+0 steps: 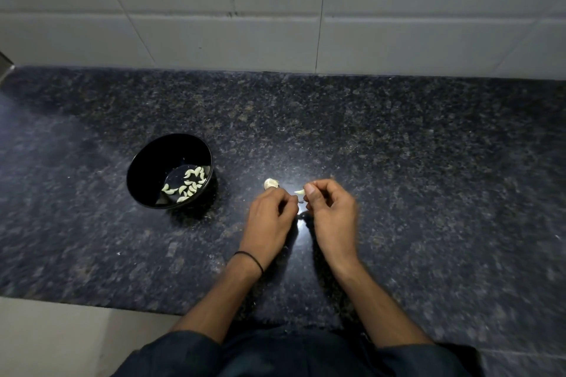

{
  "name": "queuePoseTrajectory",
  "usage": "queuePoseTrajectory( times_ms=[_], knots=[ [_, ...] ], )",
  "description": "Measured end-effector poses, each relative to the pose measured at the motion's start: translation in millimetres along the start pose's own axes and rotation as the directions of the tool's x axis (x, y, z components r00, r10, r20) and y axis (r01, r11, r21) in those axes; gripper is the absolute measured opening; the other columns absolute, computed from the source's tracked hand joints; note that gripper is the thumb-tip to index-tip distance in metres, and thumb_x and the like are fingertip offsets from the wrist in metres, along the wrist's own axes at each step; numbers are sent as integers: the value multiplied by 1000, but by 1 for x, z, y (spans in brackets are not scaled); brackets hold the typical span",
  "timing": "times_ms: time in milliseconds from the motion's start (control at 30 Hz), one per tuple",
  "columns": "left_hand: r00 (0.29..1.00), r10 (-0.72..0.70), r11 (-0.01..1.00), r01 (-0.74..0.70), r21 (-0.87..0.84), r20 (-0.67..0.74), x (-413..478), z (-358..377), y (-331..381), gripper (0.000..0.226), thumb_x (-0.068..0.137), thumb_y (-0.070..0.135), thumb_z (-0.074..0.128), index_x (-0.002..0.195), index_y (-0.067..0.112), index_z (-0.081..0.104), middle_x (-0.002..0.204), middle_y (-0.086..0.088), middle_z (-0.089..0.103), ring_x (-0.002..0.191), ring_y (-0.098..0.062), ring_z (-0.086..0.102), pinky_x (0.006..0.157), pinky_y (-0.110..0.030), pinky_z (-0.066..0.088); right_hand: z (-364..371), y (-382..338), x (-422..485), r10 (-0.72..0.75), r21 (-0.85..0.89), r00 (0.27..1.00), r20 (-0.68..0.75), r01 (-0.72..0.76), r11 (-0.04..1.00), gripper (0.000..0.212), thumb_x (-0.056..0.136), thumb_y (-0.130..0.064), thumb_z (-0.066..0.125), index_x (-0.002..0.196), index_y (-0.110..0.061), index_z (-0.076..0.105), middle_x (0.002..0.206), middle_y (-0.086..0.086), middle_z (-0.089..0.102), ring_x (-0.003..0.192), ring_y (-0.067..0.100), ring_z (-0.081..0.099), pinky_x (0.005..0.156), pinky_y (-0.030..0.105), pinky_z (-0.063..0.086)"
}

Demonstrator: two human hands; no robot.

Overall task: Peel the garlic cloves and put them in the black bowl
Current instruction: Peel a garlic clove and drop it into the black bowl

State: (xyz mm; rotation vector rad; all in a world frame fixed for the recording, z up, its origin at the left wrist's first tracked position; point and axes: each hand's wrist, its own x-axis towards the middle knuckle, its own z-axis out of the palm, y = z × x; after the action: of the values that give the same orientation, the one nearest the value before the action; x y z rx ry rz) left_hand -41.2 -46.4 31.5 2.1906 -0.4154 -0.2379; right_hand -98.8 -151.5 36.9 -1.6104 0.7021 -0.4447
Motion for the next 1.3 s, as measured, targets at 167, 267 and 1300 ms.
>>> queuePoseTrajectory(
  times_ms=[167, 267, 1300],
  knots=[
    [1000, 9, 998, -11, 67, 29, 3, 7, -7, 6, 82, 12, 73, 80, 16, 69, 81, 8, 65, 73, 0, 56, 67, -13, 40, -3, 7, 2, 20, -27, 1000, 3, -20, 999, 13, 97, -30, 63, 86, -28, 69, 80, -8, 71, 73, 14, 67, 72, 47, 59],
    [1000, 19, 999, -20, 27, 16, 1, 7, -9, 9, 83, 8, 72, 86, 17, 71, 82, 11, 64, 75, 2, 56, 67, -8, 39, -3, 9, 2, 12, -29, 1000, 0, -12, 1000, 13, 97, -26, 64, 86, -25, 70, 78, -7, 71, 72, 13, 67, 70, 42, 58],
    [951, -279, 763, 302, -571, 131, -11, -8, 11, 18, 97, 6, 61, 89, -10, 65, 64, -5, 63, 45, -4, 55, 42, -17, 44, 2, 6, -1, 120, -84, 991, 55, -115, 990, 28, 96, -22, 64, 69, -19, 59, 61, -8, 58, 58, 8, 49, 57, 32, 41]
  ],
)
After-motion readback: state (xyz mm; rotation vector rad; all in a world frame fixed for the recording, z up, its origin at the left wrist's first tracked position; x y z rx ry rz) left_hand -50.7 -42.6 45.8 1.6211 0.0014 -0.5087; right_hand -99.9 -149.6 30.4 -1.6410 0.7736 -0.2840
